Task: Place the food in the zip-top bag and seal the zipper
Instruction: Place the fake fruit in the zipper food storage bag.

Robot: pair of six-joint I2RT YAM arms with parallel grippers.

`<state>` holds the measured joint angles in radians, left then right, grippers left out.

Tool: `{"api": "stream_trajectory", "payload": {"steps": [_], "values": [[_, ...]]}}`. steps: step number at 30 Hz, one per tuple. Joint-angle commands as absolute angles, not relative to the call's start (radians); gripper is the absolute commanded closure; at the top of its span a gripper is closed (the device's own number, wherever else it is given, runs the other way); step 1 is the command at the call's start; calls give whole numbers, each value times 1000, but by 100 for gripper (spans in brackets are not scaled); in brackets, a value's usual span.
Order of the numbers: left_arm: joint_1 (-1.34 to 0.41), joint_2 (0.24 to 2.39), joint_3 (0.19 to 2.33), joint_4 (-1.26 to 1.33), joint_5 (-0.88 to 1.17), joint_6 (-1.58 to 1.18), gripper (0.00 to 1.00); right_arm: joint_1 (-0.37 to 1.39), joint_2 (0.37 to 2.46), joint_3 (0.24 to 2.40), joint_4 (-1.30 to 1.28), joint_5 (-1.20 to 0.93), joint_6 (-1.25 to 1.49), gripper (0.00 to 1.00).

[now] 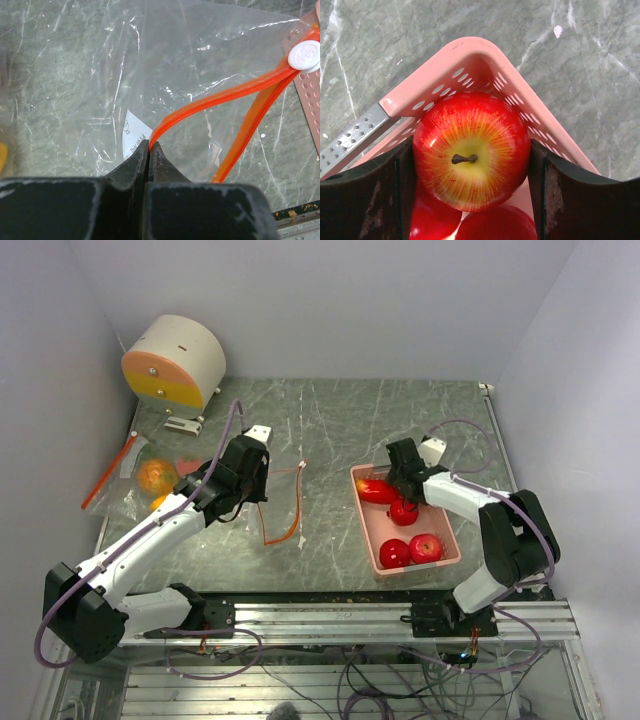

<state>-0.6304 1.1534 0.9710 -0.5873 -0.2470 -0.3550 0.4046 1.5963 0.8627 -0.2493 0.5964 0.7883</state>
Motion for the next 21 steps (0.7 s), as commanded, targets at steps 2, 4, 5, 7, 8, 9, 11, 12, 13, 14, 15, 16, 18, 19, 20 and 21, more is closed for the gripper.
{"api": "stream_trajectory", "payload": {"steps": [2,4,5,7,8,9,11,12,13,14,15,16,18,19,20,21], "values": [[-635,1133,963,-569,-248,-348,93,396,1526,838,-226,639,792,41],[-635,1134,962,-568,-247,-348,93,398,1489,835,-228,604,777,43],[-635,1135,961,-568,-247,-348,93,400,1465,834,-228,575,766,45],[-635,1139,962,-566,-245,-350,93,422,1410,833,-238,531,749,47],[-635,1140,962,-565,-243,-351,93,443,1378,834,-240,510,739,47],[-635,1140,961,-563,-242,-351,93,475,1338,834,-233,486,721,48],[-635,1139,962,-563,-242,-351,93,596,1246,834,-196,407,686,51],[-635,1138,962,-563,-241,-351,93,661,1210,831,-157,340,666,53],[-635,1138,960,-564,-242,-351,93,719,1186,828,-114,285,651,53],[-635,1139,964,-565,-242,-351,93,778,1162,816,-66,229,642,54],[-635,1142,968,-567,-241,-351,93,825,1144,804,6,172,628,56],[-635,1145,972,-567,-232,-351,93,871,1131,774,84,106,619,57],[-635,1155,981,-567,-218,-353,93,927,1129,729,280,-27,591,59],[-635,1160,984,-566,-207,-356,93,948,1139,719,334,-68,581,59],[-635,1163,987,-564,-193,-358,93,965,1157,712,382,-86,568,59],[-635,1165,989,-562,-180,-360,93,977,1181,709,418,-97,556,59]]}}
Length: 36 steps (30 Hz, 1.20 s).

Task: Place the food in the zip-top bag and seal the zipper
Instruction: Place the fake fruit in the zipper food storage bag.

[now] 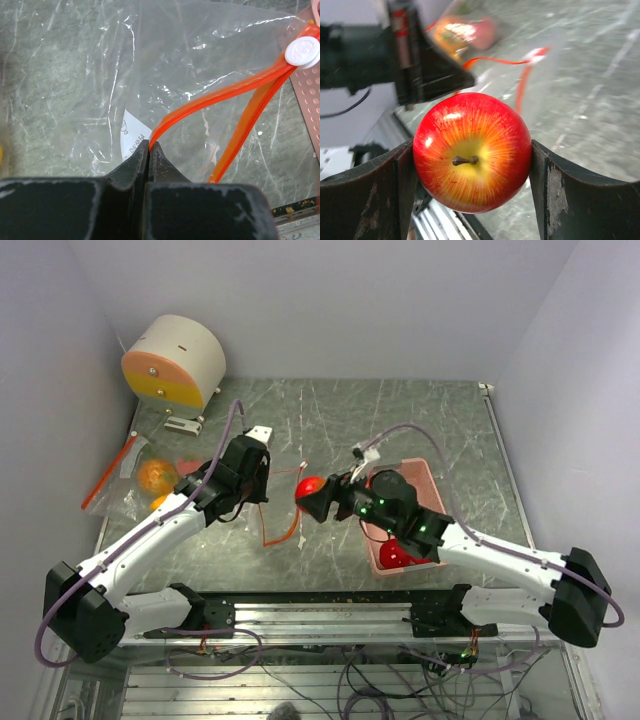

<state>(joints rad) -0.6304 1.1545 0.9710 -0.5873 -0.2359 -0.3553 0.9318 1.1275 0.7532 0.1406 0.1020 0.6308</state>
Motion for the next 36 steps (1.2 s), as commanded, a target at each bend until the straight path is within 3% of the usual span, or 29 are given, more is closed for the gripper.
{"api": "stream_trajectory", "payload": {"steps": [1,7,14,16,18,20,21,22,31,36], "values": [[-635,1166,994,-561,-167,-364,93,983,1220,711,448,-107,548,59],[-635,1153,1034,-596,-123,-375,93,988,1408,744,628,-119,550,59],[-635,1110,1082,-657,-64,-385,93,993,1511,763,561,225,546,59],[-635,1091,1084,-665,-50,-387,93,995,1523,791,493,312,532,55],[-635,1075,1083,-666,-33,-394,93,1003,1532,820,440,394,525,46],[-635,1062,1074,-660,-18,-403,93,1013,1540,855,383,457,520,23],[-635,1056,1066,-654,-15,-407,93,1020,1543,873,352,480,514,5],[-635,1053,1059,-648,-16,-411,93,1029,1543,886,324,503,507,1],[-635,1078,994,-582,-55,-430,93,1048,1319,810,217,430,476,0],[-635,1098,982,-561,-61,-426,93,1030,1137,768,-139,652,631,0]]}}
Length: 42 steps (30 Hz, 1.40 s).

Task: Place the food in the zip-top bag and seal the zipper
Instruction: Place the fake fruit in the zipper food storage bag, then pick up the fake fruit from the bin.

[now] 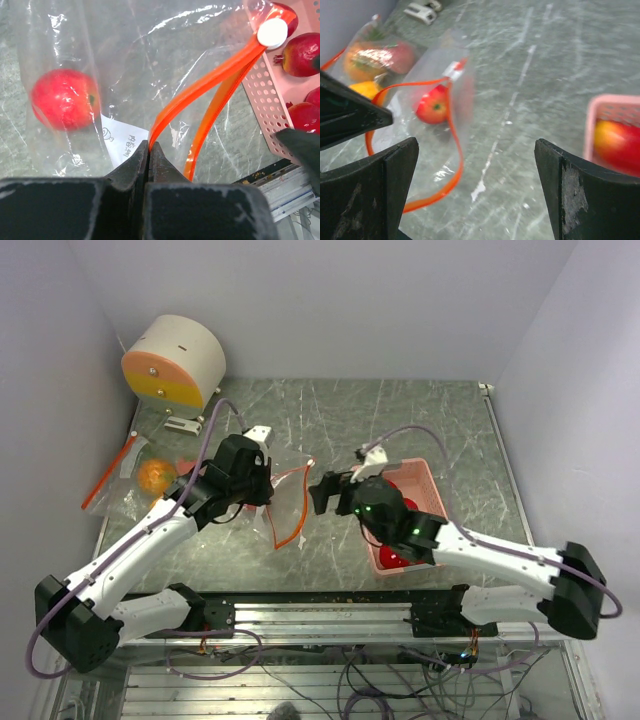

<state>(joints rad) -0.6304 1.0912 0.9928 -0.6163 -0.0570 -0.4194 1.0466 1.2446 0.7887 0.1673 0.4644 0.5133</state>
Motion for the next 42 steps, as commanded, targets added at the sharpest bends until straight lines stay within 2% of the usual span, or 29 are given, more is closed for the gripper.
{"api": "stream_trajectory", "payload": {"steps": [1,4,7,10,22,25,28,33,37,40,42], "values": [[-635,1099,980,-554,-55,-426,93,1000,1121,777,-239,696,697,0],[-635,1100,979,-546,-44,-424,93,780,1105,770,-399,636,768,0],[-635,1097,990,-557,-39,-418,93,566,1098,707,-376,455,736,0],[-635,1081,994,-566,-44,-413,93,466,1131,667,-367,397,722,0],[-635,1081,994,-577,-49,-402,93,394,1271,580,-261,244,692,1],[-634,1077,991,-578,-48,-401,93,393,1264,572,-257,248,695,10],[-635,1078,993,-580,-52,-401,93,394,1227,581,-281,271,692,35],[-635,1071,995,-579,-53,-405,93,395,1085,653,-371,220,662,60],[-635,1075,1003,-582,-44,-405,93,419,964,690,-255,-94,630,64],[-635,1078,1013,-587,-37,-405,93,518,934,649,8,-312,698,64],[-635,1077,1019,-589,-38,-408,93,634,958,627,207,-357,714,64]]}}
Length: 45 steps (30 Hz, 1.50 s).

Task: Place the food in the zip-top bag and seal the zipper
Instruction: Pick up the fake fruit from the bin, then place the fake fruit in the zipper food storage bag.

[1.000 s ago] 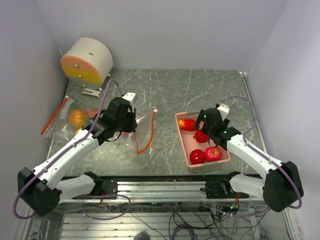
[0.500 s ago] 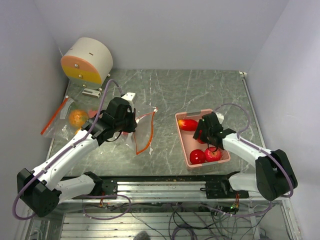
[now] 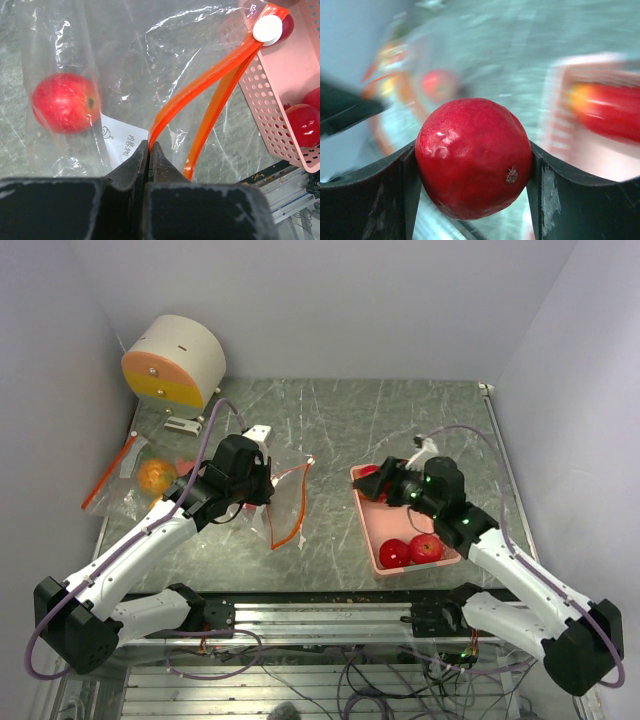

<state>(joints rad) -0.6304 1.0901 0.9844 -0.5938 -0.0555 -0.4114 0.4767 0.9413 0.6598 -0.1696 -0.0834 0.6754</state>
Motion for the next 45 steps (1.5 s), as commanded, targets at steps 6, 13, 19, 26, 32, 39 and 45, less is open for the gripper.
{"api": "stream_trajectory", "payload": {"steps": [6,13,19,26,32,39,45], "values": [[-635,1086,1036,-592,-15,-421,93,845,1241,656,640,-472,716,65],[-635,1057,1087,-637,4,-426,93,858,1488,704,802,-414,732,67],[-635,1019,1080,-648,48,-440,93,872,1570,793,659,-170,713,63],[-635,998,1041,-630,49,-445,93,1009,1610,1059,106,398,576,1],[-635,1003,1033,-625,16,-439,93,1034,1471,972,68,407,547,0],[-635,1003,1019,-629,-23,-431,93,1034,1182,870,-163,510,617,1],[-635,994,1011,-614,-14,-429,93,888,1114,847,-416,582,720,0]]}}
